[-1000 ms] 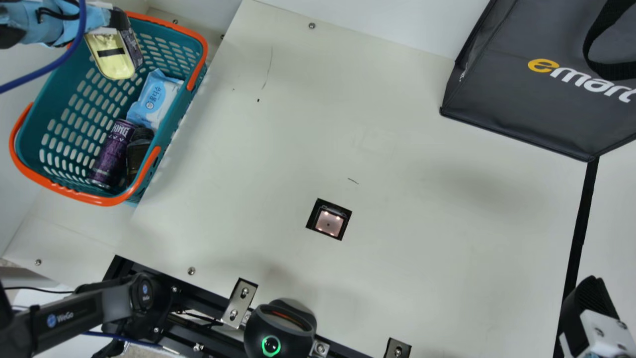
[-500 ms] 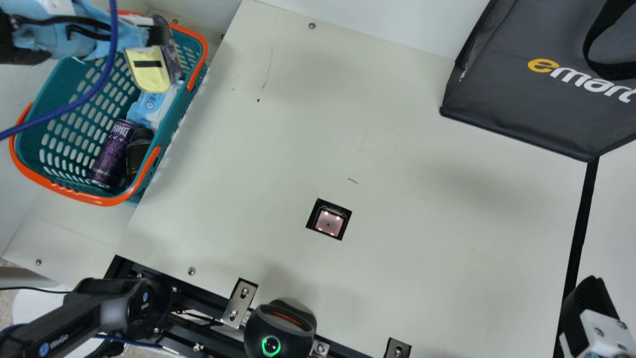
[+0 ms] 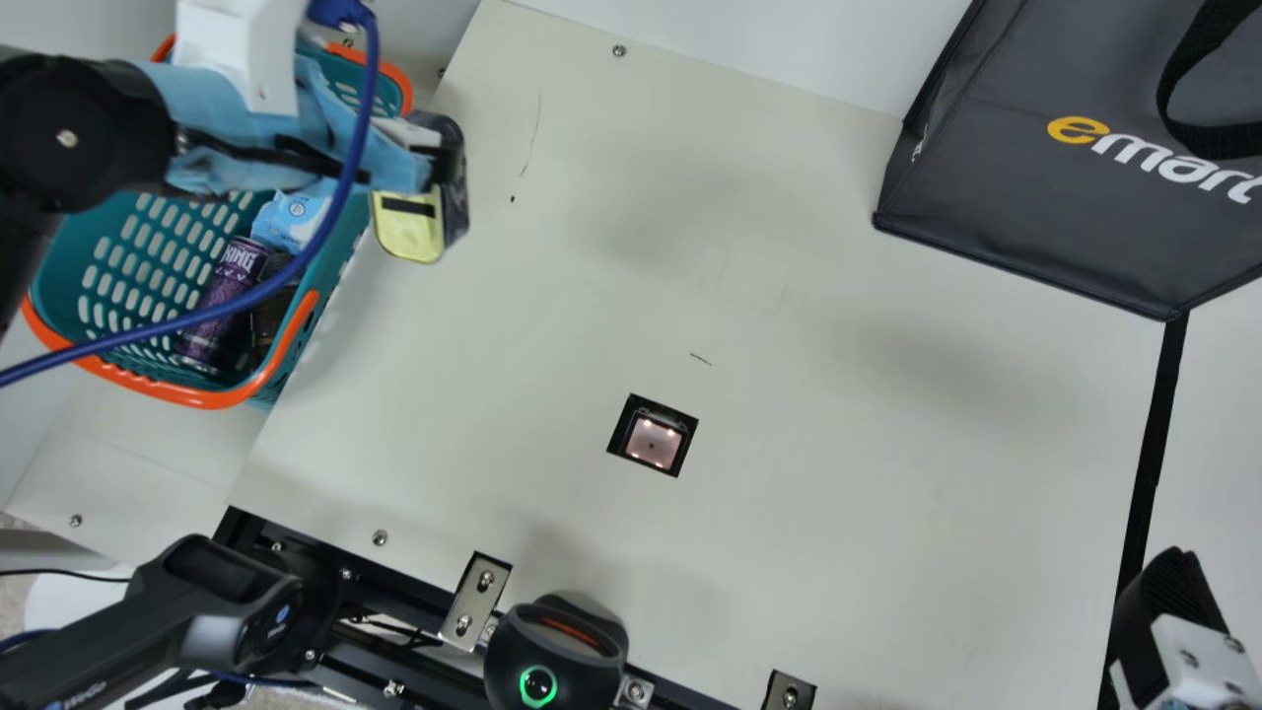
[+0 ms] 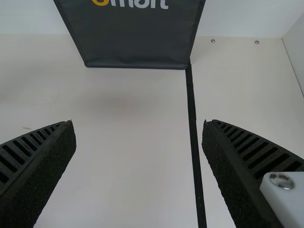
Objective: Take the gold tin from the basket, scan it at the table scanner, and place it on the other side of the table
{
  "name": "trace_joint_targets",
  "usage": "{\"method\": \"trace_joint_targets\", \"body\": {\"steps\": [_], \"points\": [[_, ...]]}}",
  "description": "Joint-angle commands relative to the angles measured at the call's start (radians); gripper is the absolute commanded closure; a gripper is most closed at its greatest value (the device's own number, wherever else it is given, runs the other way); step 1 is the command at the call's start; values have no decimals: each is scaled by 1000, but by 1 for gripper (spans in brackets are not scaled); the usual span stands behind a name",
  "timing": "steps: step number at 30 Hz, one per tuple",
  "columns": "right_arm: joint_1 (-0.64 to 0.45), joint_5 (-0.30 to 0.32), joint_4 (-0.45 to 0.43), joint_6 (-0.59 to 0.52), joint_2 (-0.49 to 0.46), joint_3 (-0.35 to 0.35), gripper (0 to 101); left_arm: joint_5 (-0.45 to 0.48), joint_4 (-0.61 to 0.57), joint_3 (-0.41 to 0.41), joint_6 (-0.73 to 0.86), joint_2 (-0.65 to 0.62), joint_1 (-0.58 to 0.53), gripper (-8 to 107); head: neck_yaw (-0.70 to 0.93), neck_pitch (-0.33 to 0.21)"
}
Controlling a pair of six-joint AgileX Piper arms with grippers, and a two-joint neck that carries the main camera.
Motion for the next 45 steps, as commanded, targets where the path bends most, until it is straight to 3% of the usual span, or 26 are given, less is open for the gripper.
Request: {"method": "trace_joint_targets", "body": {"steps": [1,23,45], "points": [[0,0,0,0,0,0,6,6,9,3,-35,3,-64,107,2,-27],[0,0,0,0,0,0,6,114,30,10,-224,116,-379,107,2,-27],[0,0,0,0,0,0,6,147,-56,-23,-257,329,-491,107,2,-27]]}}
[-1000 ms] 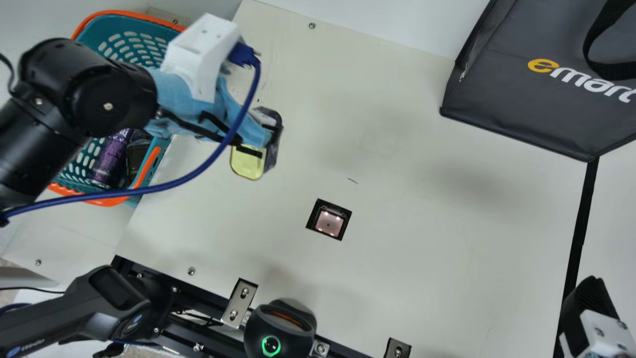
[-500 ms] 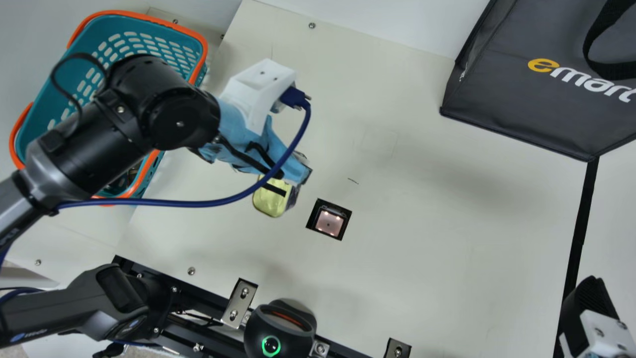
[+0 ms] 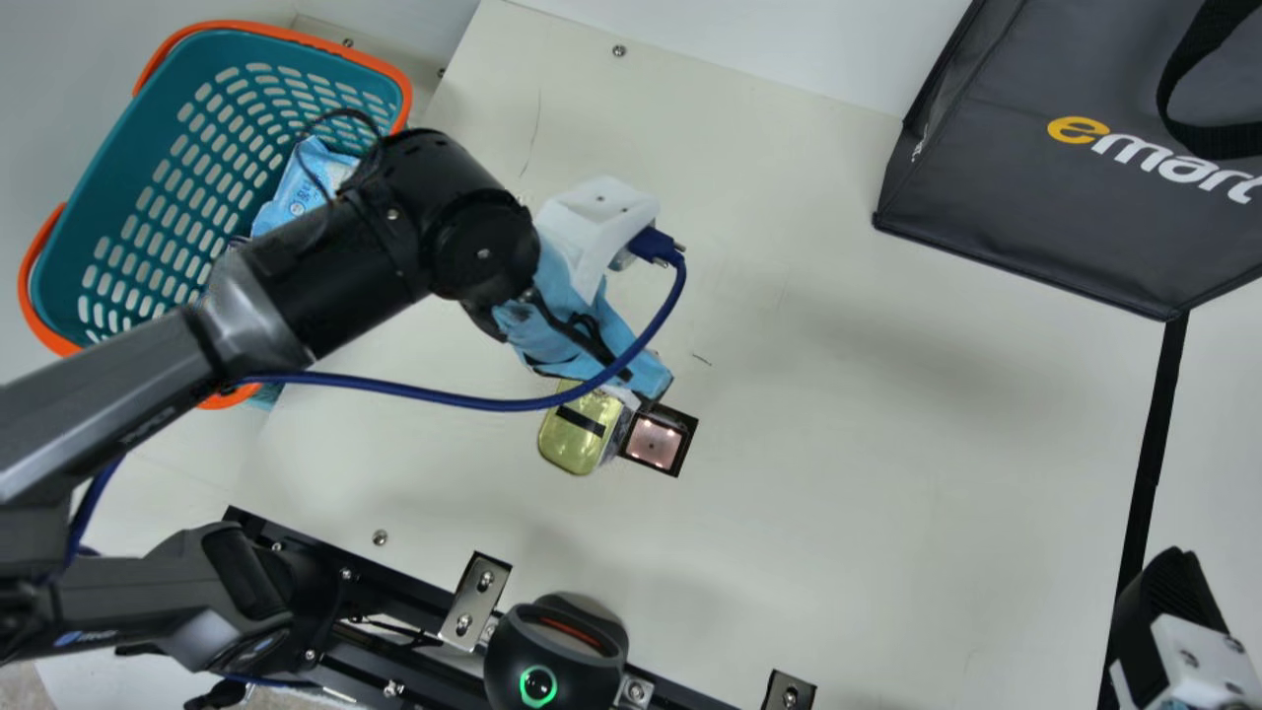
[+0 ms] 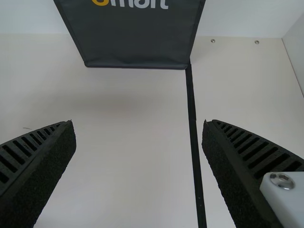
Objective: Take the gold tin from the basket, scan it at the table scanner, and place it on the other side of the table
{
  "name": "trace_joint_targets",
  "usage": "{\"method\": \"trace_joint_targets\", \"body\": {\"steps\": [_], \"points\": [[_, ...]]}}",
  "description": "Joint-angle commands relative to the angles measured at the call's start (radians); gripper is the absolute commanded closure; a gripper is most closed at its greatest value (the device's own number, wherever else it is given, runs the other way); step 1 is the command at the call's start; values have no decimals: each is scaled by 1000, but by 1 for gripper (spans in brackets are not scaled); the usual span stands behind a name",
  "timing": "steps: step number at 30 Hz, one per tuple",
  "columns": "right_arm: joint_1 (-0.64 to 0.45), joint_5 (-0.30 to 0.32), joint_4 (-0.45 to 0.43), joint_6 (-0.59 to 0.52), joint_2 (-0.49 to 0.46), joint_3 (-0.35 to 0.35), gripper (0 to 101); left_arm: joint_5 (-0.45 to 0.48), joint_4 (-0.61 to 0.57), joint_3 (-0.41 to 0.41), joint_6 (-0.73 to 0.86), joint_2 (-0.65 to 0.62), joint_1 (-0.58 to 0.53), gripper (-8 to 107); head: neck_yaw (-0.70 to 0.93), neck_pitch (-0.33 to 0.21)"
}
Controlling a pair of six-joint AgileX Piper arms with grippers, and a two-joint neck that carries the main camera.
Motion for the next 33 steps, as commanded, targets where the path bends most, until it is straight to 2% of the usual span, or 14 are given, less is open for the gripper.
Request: {"method": "trace_joint_targets", "body": {"steps": [1,20,33], "points": [[0,0,0,0,0,0,6,1,-6,-5,1,14,-3,107,2,-27],[0,0,0,0,0,0,6,1,-56,-69,-24,114,-20,107,2,-27],[0,0,0,0,0,0,6,1,-88,-207,-184,202,-71,107,2,-27]]}}
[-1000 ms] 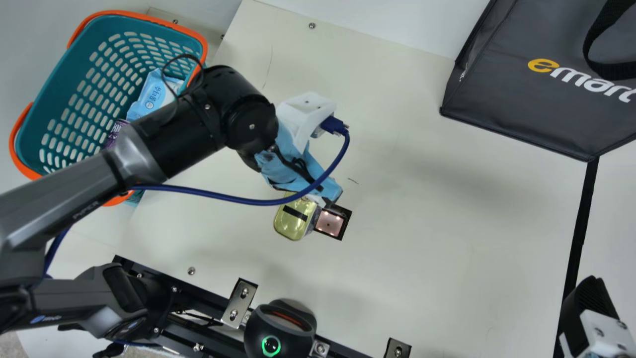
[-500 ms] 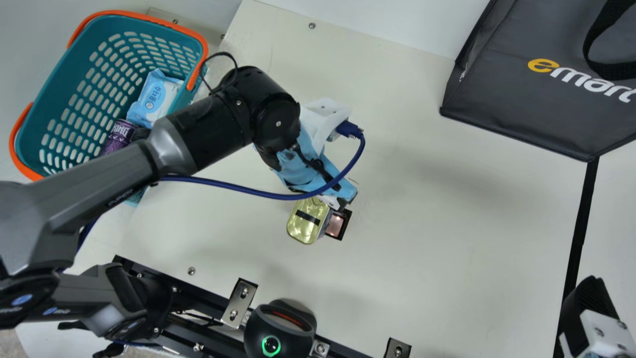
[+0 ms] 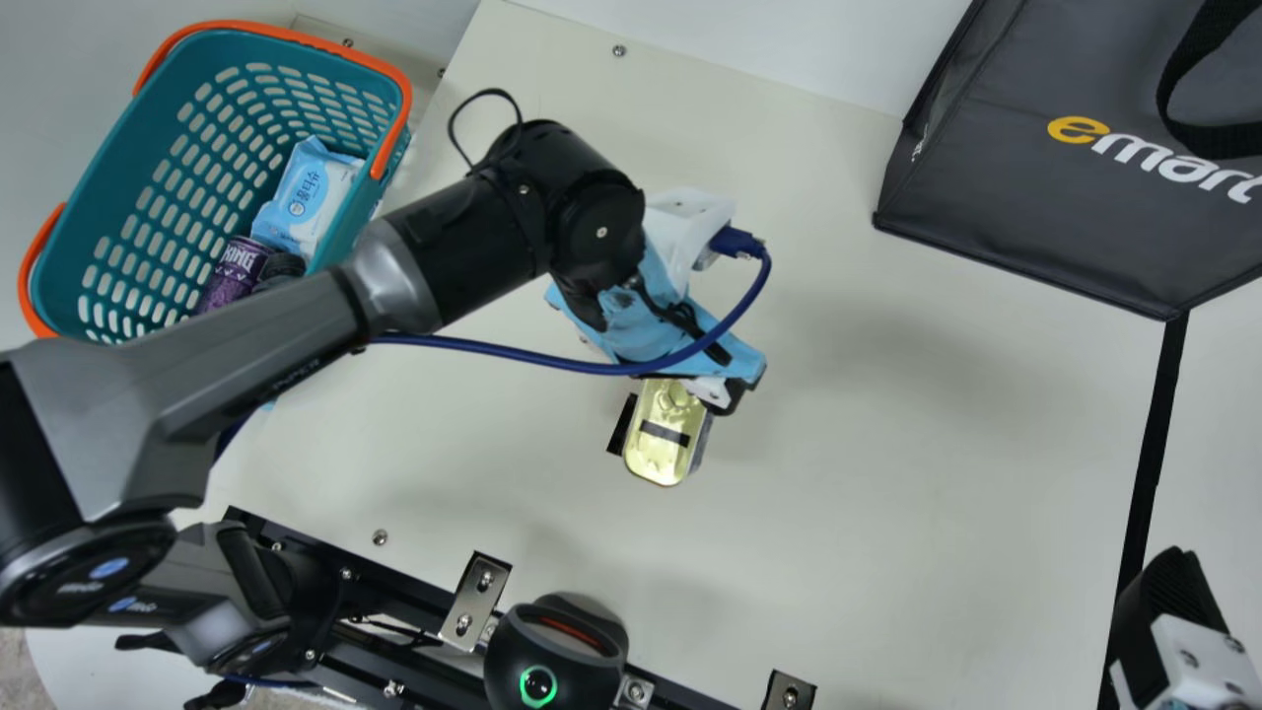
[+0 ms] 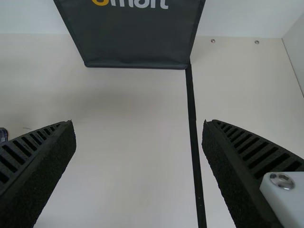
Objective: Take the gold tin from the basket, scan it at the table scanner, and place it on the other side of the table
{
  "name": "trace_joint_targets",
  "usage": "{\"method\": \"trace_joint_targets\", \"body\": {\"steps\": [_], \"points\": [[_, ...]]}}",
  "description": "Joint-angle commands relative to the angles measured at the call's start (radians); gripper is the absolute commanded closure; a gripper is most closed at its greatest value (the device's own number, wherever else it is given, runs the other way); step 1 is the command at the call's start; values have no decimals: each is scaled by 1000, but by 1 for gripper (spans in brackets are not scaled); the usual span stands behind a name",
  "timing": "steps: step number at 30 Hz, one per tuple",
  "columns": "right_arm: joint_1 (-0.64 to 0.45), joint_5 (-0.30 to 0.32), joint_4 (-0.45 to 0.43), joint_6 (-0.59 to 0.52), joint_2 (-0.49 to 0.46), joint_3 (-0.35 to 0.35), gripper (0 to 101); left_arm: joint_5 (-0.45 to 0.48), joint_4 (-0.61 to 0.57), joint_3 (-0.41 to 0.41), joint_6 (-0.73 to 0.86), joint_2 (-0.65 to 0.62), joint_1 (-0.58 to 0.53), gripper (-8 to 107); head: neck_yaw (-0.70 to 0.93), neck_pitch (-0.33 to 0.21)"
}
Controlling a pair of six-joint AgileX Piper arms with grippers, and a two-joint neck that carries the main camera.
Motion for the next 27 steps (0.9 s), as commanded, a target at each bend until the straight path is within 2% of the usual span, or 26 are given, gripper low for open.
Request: {"method": "trace_joint_targets", "body": {"steps": [1,16,27], "points": [[0,0,0,0,0,0,6,-3,3,-29,-48,14,-10,107,2,-27],[0,0,0,0,0,0,6,-101,83,-118,-295,137,-118,107,2,-27],[0,0,0,0,0,0,6,-141,148,-152,-412,207,-173,107,2,-27]]}}
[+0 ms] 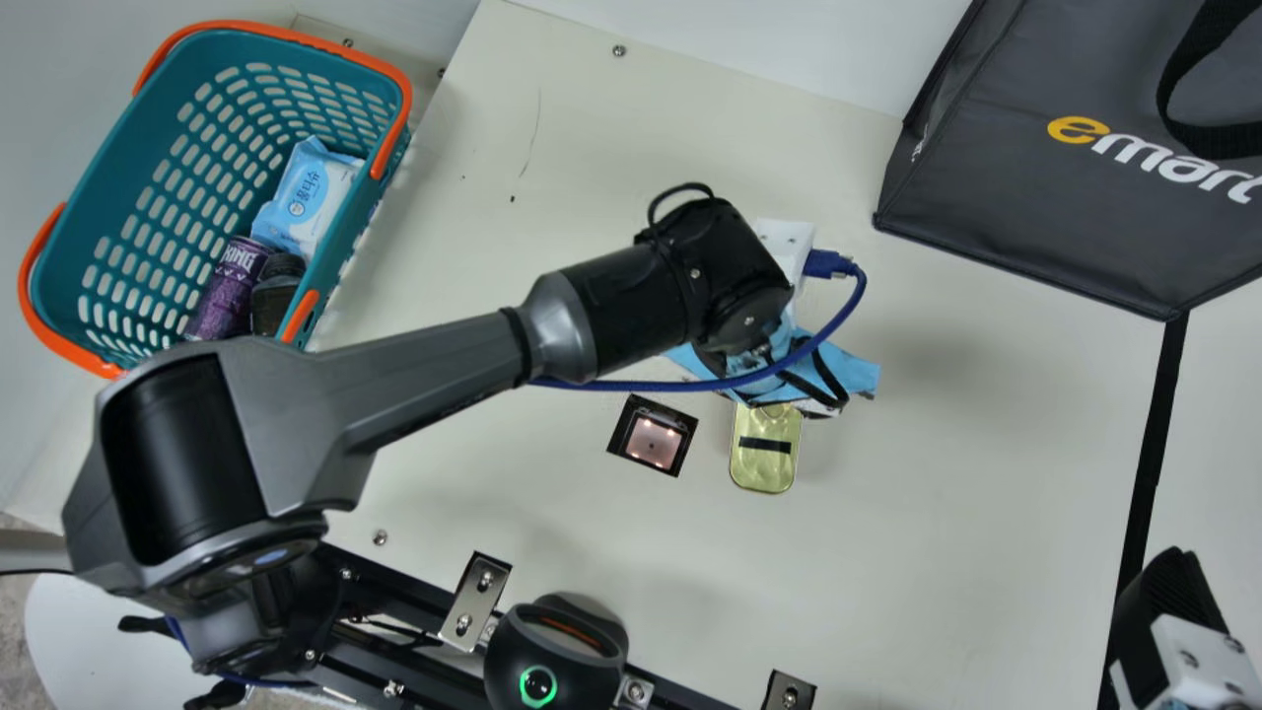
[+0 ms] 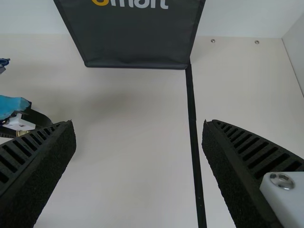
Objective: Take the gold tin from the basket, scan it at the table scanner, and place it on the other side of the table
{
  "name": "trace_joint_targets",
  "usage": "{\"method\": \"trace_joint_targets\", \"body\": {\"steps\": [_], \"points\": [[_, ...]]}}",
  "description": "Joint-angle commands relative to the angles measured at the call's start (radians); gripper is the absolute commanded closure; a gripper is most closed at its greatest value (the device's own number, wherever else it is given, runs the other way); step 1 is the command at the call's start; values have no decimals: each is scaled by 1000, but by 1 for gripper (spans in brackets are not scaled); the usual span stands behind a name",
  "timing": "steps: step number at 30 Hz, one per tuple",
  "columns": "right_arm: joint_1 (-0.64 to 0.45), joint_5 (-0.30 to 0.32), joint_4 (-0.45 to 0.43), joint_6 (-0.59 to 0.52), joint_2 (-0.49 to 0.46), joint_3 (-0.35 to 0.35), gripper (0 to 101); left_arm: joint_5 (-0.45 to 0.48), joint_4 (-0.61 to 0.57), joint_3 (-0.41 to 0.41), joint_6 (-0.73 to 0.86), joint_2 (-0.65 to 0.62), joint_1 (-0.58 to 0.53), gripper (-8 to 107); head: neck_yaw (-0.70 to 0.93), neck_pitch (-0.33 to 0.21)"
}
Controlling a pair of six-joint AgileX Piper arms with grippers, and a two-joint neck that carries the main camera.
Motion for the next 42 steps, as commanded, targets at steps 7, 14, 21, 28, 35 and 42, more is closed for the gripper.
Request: {"method": "trace_joint_targets", "body": {"steps": [7,14,21,28,35,42], "points": [[0,0,0,0,0,0,6,-15,24,-4,-45,26,-13,84,4,-27],[0,0,0,0,0,0,6,-27,48,-6,-65,37,-14,60,4,-27],[0,0,0,0,0,0,6,-40,70,-7,-75,41,-14,37,4,-27],[0,0,0,0,0,0,6,-58,83,4,-71,31,-14,13,4,-27],[0,0,0,0,0,0,6,-85,109,49,-23,-48,-2,9,4,-27],[0,1,0,0,0,0,6,-138,72,160,111,-195,77,9,4,-27]]}}
